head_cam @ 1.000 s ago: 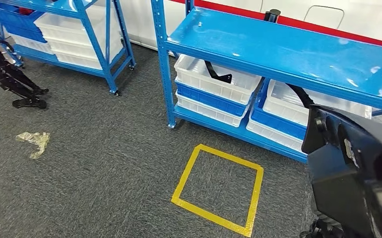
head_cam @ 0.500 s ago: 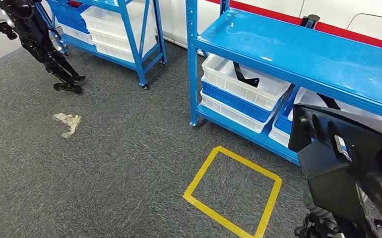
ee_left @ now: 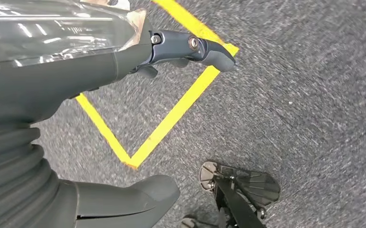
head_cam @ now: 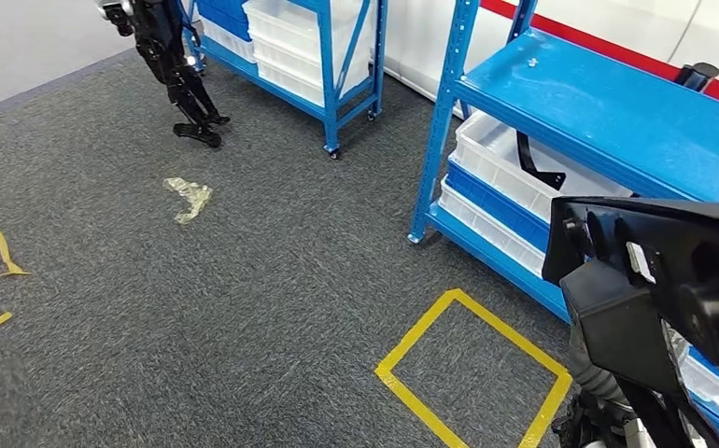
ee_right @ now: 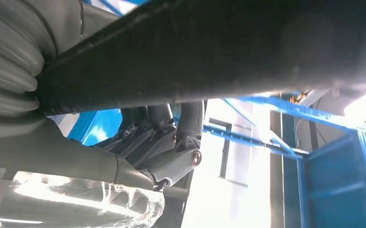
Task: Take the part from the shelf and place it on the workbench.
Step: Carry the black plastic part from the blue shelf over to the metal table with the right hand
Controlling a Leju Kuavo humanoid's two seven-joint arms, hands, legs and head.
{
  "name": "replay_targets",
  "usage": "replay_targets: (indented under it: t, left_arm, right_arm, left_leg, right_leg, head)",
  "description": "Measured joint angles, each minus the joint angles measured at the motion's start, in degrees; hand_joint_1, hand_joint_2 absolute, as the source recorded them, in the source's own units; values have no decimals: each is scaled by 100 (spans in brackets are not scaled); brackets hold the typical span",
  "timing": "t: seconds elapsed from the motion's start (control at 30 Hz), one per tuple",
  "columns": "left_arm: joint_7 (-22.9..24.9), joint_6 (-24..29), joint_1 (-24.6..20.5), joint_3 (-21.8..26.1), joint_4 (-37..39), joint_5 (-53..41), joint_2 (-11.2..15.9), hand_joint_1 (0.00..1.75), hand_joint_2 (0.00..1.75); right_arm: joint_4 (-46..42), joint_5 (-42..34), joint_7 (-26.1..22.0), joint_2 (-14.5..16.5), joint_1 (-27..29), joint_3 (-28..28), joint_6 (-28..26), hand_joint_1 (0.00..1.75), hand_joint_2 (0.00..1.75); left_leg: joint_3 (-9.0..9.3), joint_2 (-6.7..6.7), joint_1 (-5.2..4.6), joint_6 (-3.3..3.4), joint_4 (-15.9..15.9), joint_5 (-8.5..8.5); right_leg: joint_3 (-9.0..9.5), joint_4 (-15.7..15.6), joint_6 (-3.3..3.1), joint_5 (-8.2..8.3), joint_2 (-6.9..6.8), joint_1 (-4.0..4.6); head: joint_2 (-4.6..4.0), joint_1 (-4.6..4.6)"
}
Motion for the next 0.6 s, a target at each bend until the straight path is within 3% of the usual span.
replay_targets:
  t: [0.03,0.1,0.17,0.2,0.27,0.33,0.4,0.43,0.47,0.5,0.57,0.6]
  left_arm:
    - [2,-4,-4,0,-1,-1,2,0,175]
    - [8,-14,-10,0,-2,-5,7,0,175]
    - [13,-14,4,0,-3,-8,15,0,175]
    - [15,-11,17,-1,-3,-8,19,0,175]
    - [19,-2,19,-2,-4,-8,23,0,175]
    - [24,7,-4,-2,-7,-8,20,0,175]
    - [27,11,-15,-3,-9,-7,16,0,175]
    - [27,11,-15,-4,-10,-7,15,0,175]
    - [27,11,-14,-4,-11,-5,15,0,175]
    - [27,11,-14,-4,-11,-4,20,0,175]
    - [27,11,-24,-4,-17,-2,31,0,175]
    - [27,11,-29,-4,-20,-2,36,0,175]
  right_arm:
    - [17,-2,-1,-4,-11,3,-6,175,175]
    - [52,-5,-4,-7,-37,13,-11,175,175]
    - [87,-2,-8,-8,-74,23,-13,175,175]
    - [103,1,-9,-7,-101,31,-14,175,175]
    - [127,7,-16,-4,-143,47,-14,175,175]
    - [150,15,-29,-3,-156,56,-12,175,175]
    - [181,20,-42,-1,-175,68,-5,175,175]
    - [195,20,-45,1,-189,77,-2,175,175]
    - [206,20,-48,4,-203,87,-1,175,175]
    - [213,20,-50,6,-218,95,0,175,175]
    - [217,20,-54,8,-245,103,1,175,175]
    - [219,21,-56,8,-258,105,1,175,175]
  left_leg:
    - [-17,-76,-5,-28,29,0]
    - [-70,-206,-15,-98,70,9]
    - [-126,-321,-3,-182,62,44]
    - [-153,-310,5,-216,72,47]
    - [-287,-35,0,-267,319,-119]
    - [-597,327,5,-305,986,-507]
    - [-892,441,28,-338,1636,-767]
    - [-909,463,34,-347,1709,-753]
    - [-804,497,37,-347,1548,-642]
    - [-587,578,37,-338,1185,-471]
    - [-156,859,11,-282,433,-227]
    - [-41,947,-9,-241,220,-175]
  right_leg:
    - [182,-402,29,141,136,-25]
    - [381,-876,-7,290,317,-46]
    - [390,-900,-116,310,247,-26]
    - [397,-901,-163,328,182,-31]
    - [397,-918,-259,366,34,-57]
    - [388,-923,-311,372,-132,-37]
    - [376,-921,-318,366,-315,-9]
    - [374,-920,-319,363,-404,-3]
    - [377,-919,-318,360,-485,-1]
    - [386,-918,-313,353,-559,-1]
    - [406,-914,-279,327,-683,39]
    - [418,-913,-255,316,-741,63]
  head:
    - [0,3]
    - [0,3]
    - [0,-1]
    - [0,-2]
    - [0,-39]
    - [0,-79]
    - [0,-87]
    - [0,-89]
    - [0,-90]
    - [0,-92]
    - [0,-93]
    - [0,-85]
